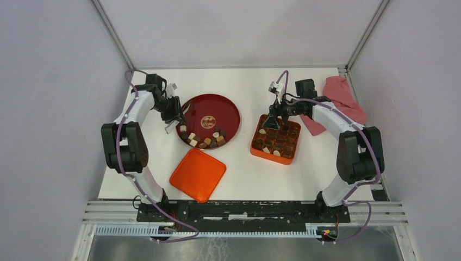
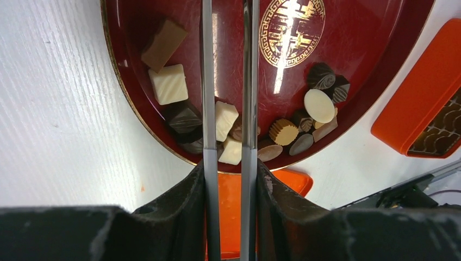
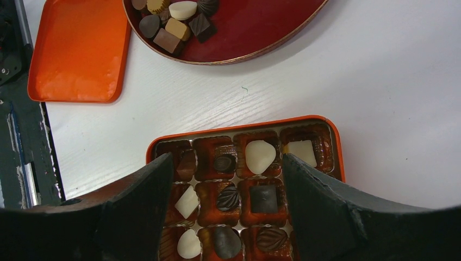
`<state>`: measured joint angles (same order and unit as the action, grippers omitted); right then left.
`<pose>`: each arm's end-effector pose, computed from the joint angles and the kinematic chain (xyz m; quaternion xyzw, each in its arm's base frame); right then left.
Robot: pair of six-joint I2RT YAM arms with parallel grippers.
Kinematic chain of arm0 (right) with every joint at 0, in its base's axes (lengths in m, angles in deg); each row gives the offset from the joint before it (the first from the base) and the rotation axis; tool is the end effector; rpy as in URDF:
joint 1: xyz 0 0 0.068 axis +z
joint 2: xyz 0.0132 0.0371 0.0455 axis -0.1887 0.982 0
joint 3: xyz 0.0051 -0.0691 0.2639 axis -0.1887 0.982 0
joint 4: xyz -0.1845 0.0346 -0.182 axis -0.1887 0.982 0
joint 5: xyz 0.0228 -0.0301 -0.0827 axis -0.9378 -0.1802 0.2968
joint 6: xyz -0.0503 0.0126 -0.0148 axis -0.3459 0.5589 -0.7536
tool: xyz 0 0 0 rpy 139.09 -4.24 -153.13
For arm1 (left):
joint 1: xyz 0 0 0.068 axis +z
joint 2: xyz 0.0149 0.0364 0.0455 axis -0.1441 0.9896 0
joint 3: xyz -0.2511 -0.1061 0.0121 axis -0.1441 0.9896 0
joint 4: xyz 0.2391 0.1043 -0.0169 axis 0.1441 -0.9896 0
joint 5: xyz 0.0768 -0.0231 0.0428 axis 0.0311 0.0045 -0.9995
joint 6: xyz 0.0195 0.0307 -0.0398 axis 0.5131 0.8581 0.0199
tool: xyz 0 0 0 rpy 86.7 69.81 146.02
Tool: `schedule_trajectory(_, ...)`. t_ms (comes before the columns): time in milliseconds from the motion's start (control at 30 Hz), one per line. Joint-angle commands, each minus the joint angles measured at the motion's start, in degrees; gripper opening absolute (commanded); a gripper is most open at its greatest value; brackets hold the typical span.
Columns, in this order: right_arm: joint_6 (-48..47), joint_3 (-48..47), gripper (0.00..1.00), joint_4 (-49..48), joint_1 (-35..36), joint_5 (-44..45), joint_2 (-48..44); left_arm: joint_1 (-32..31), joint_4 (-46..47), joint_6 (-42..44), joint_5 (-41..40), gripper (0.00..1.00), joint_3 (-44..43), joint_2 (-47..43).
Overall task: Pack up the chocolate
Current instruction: Pick up the fake chocolate from the plate, then place the fake chocolate in the packing box.
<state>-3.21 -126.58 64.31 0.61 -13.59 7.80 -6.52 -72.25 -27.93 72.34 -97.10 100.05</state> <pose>0.3370 0.0970 0.2340 -0.3893 0.7723 0.3790 0.3292 0.3592 -0.0021 0.2387 -0.0421 0.9716 -0.1903 0.1343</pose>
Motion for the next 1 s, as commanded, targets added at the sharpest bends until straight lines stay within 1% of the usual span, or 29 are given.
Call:
schedule_trajectory(0, 0.6, 0.2, 0.79, -1.8, -0.3, -1.5, -2.7, 1.7, 4.4, -3.3, 6.6, 0.02, 2.7, -3.6)
schedule_trajectory(300, 0.2, -0.4, 0.79, -1.6, -0.7, -1.3, -3.7, 2.8, 8.8, -6.1, 13.7, 0.02, 7.0, -8.1)
schedule_trajectory(433, -0.4, -1.4, 0.79, -0.7, -1.9, -1.2, -3.5, 2.9, 12.3, -8.6, 17.8, 0.02, 11.6, -11.5)
schedule_trajectory(633, -2.0, -3.0, 0.78, 0.5, -3.7, -0.1, -3.7, 3.1, 15.7, -10.1, 21.0, 0.02, 17.9, -16.2)
schedule_trajectory(800, -5.3, -6.5, 0.79, 2.7, -5.9, 1.9, -2.6, 3.0, 16.6, -10.3, 22.8, 0.02, 19.8, -19.1)
schedule_trajectory(900, -11.6, -9.0, 0.79, 6.4, -6.3, 1.7, -1.1, 3.0, 16.8, -10.6, 24.0, 0.02, 20.1, -20.7)
schedule_trajectory(967, -16.1, -8.9, 0.79, 7.4, -6.2, 1.7, -0.6, 3.1, 17.9, -11.2, 25.4, 0.02, 20.9, -21.6)
